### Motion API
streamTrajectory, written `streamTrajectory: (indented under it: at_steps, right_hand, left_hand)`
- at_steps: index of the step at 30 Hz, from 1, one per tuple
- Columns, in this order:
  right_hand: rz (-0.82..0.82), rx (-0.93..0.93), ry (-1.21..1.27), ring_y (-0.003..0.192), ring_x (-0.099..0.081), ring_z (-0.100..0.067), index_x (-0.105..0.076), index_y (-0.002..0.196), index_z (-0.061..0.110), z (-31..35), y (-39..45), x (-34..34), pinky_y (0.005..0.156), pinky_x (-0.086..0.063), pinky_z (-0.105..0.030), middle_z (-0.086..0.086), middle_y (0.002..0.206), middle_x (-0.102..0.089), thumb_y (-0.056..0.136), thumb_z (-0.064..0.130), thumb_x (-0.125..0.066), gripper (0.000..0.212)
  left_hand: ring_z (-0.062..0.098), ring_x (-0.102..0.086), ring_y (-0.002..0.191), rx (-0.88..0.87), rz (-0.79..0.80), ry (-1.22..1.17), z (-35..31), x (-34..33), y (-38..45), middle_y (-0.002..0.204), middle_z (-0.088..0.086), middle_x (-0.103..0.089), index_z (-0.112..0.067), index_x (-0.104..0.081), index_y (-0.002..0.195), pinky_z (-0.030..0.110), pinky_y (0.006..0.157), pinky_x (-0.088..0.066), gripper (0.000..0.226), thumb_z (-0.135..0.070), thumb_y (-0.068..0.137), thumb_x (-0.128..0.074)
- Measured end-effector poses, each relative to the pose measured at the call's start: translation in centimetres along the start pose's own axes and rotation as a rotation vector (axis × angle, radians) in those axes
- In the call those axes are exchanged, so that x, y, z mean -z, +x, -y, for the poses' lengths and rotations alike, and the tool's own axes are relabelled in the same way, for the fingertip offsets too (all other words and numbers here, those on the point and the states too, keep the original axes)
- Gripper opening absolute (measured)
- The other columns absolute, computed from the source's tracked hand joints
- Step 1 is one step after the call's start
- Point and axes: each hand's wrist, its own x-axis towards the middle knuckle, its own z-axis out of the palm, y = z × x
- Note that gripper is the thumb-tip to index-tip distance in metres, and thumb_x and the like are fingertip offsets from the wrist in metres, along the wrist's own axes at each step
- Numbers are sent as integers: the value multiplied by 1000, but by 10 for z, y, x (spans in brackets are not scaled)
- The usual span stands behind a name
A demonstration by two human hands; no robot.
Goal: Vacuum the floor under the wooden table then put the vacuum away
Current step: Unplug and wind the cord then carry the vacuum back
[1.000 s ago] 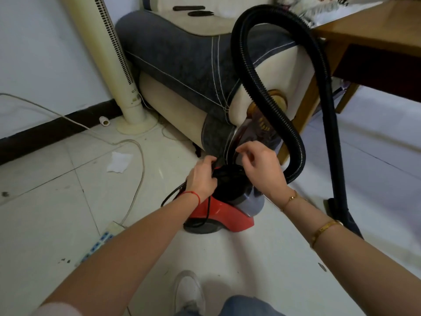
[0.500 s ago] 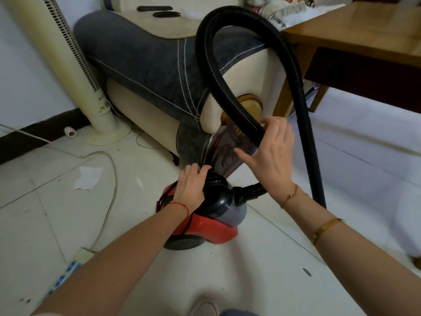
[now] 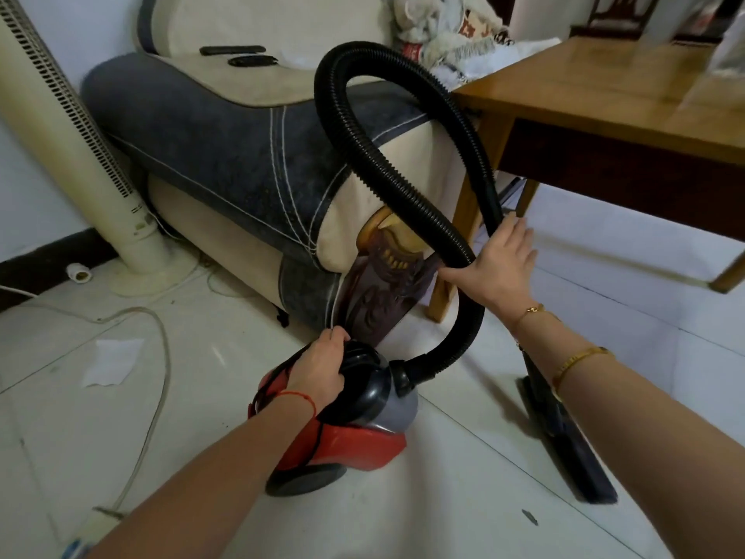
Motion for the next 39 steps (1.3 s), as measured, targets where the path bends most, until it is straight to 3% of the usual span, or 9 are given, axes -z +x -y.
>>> streamTrajectory:
  at_steps: [4, 7, 13, 22, 25, 30, 33, 36, 39]
  right_hand:
    - [122, -52, 21, 145, 5, -38, 12, 148, 0, -15, 23, 0, 118, -2, -55, -21, 157, 7, 68, 58, -73, 131]
    - [160, -65, 89, 144, -7, -39, 11, 148, 3, -20, 35, -6, 117, -5, -57, -18, 158, -3, 67, 58, -73, 129]
    - [105, -116, 191, 117, -43, -38, -31, 132, 8, -18, 36, -14, 99, -42, -54, -17, 125, -46, 63, 51, -71, 91]
    - [16, -138, 245, 100, -53, -32, -57, 113, 16, -14, 29, -22, 85, -52, -44, -10, 104, -58, 58, 46, -60, 62]
    - [9, -167, 390, 96, -58, -30, -59, 113, 12, -6, 23, -21, 70, -54, -31, -10, 100, -60, 63, 31, -64, 55]
    - [12, -133, 496, 83, -56, -21, -56, 118, 4, -6, 20, -23, 38, -33, -1, -14, 112, -58, 76, 6, -66, 44]
    - [-19, -115, 493, 90, -59, -23, -57, 116, 3, -7, 14, -23, 47, -37, -1, -15, 109, -61, 78, 5, -66, 39]
    - [-4, -60, 470, 102, -58, -23, -56, 114, 9, -6, 6, -26, 76, -48, -21, -12, 111, -60, 77, 11, -71, 40]
    - [19, 67, 394, 97, -57, -17, -61, 111, 14, -2, 0, -32, 83, -50, -29, -6, 106, -61, 77, 17, -71, 35]
  left_hand:
    - [17, -55, 95, 15, -36, 16, -2, -11, 4, 121, 3, -47, -15, -42, 123, 25, 77, -50, 54, 7, 75, -55]
    - [15, -56, 96, -1, -57, 44, 0, -16, 5, 120, 2, -48, -16, -42, 122, 21, 76, -48, 52, 6, 76, -56]
    - [17, -57, 97, -2, -44, 59, -1, -16, 8, 122, 3, -46, -15, -40, 123, 22, 77, -50, 52, 4, 78, -58]
    - [18, -60, 87, 15, -38, 105, -2, -15, 7, 122, 3, -47, -15, -38, 125, 27, 68, -50, 50, 0, 81, -58]
    - [18, -61, 84, 19, -47, 111, -2, -15, 6, 122, 2, -46, -15, -38, 124, 25, 64, -46, 48, -1, 83, -57]
    - [19, -61, 85, 23, -55, 126, -4, -15, 7, 124, 3, -46, -15, -37, 127, 24, 62, -42, 49, -2, 84, -57]
    - [21, -62, 84, 27, -51, 147, -3, -15, 7, 124, 4, -46, -14, -37, 127, 25, 61, -42, 50, -3, 84, -58]
    - [22, -63, 85, 33, -48, 172, -2, -16, 8, 126, 5, -46, -13, -36, 129, 26, 61, -43, 50, -4, 85, -58]
    - [21, -64, 86, 34, -62, 195, -1, -18, 9, 126, 5, -48, -12, -33, 131, 24, 62, -45, 52, -7, 86, -59]
